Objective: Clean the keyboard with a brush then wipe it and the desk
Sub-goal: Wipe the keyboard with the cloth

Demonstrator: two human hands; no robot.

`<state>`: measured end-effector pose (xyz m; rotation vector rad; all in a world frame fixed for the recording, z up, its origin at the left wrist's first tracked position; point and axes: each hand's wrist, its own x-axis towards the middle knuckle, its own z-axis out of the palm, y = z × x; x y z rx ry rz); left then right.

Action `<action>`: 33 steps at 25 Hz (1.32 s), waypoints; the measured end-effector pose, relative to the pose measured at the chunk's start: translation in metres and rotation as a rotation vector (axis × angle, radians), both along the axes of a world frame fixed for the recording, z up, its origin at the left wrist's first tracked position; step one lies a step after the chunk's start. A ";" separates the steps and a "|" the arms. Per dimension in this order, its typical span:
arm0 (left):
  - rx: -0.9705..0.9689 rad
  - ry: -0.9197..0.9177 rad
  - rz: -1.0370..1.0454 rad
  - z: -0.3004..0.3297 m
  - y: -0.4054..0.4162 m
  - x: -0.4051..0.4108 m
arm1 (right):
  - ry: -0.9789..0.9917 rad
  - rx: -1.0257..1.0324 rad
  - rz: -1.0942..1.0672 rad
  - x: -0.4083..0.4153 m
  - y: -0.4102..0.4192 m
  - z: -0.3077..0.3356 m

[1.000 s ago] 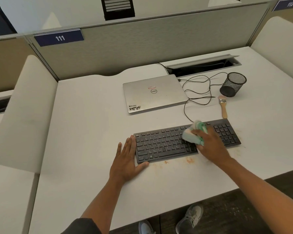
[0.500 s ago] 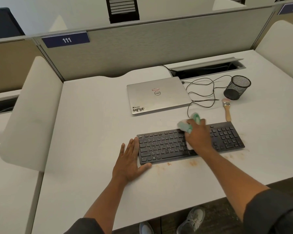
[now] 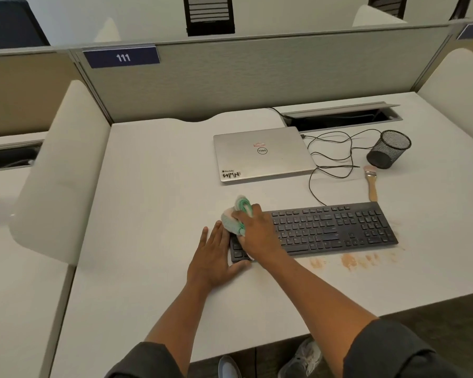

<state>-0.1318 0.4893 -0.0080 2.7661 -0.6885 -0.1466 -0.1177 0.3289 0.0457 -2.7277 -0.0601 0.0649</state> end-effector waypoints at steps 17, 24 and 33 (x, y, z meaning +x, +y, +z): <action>-0.164 0.307 0.118 0.039 -0.033 0.007 | 0.000 0.087 0.005 -0.056 -0.166 0.032; -0.398 0.185 0.136 0.079 -0.176 -0.005 | -0.064 0.314 -0.096 -0.056 -0.235 0.030; -0.582 0.347 0.115 0.098 -0.376 0.015 | -0.055 0.458 -0.220 -0.044 -0.367 0.034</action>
